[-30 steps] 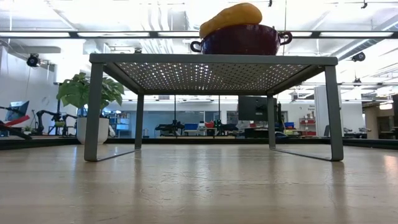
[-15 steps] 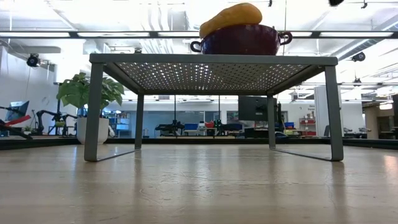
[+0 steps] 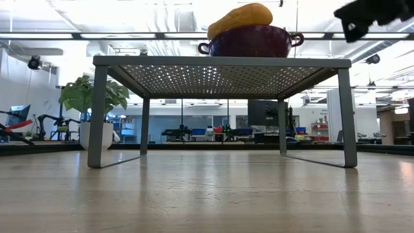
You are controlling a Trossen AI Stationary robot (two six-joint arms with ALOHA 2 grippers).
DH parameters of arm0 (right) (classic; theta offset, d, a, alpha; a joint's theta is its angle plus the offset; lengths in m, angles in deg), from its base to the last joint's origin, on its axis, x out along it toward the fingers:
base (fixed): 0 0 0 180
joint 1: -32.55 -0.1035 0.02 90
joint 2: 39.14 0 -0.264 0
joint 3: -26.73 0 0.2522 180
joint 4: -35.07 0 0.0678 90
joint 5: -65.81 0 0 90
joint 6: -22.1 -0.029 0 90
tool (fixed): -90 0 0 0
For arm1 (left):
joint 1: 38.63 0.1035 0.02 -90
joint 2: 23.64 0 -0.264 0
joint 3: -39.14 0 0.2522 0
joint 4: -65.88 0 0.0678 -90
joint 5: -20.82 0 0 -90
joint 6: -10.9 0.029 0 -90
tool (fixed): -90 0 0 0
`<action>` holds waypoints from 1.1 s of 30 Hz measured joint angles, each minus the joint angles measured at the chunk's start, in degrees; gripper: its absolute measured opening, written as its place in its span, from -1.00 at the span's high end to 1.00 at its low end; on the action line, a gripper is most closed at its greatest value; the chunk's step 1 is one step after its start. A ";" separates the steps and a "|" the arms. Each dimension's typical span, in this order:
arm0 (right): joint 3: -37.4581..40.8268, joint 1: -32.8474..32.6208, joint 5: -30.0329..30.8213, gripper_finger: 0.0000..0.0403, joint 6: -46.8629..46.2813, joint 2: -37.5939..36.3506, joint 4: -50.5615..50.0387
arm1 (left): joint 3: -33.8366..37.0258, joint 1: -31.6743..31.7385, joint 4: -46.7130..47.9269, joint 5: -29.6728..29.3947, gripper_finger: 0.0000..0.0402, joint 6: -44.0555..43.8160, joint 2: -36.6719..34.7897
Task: Pick & Place Fruit
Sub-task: Put the blue knife on the shelf
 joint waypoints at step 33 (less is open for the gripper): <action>19.12 0.00 16.66 0.96 4.17 -17.54 11.05 | 11.44 -1.99 -4.26 4.70 -0.44 -11.15 -0.11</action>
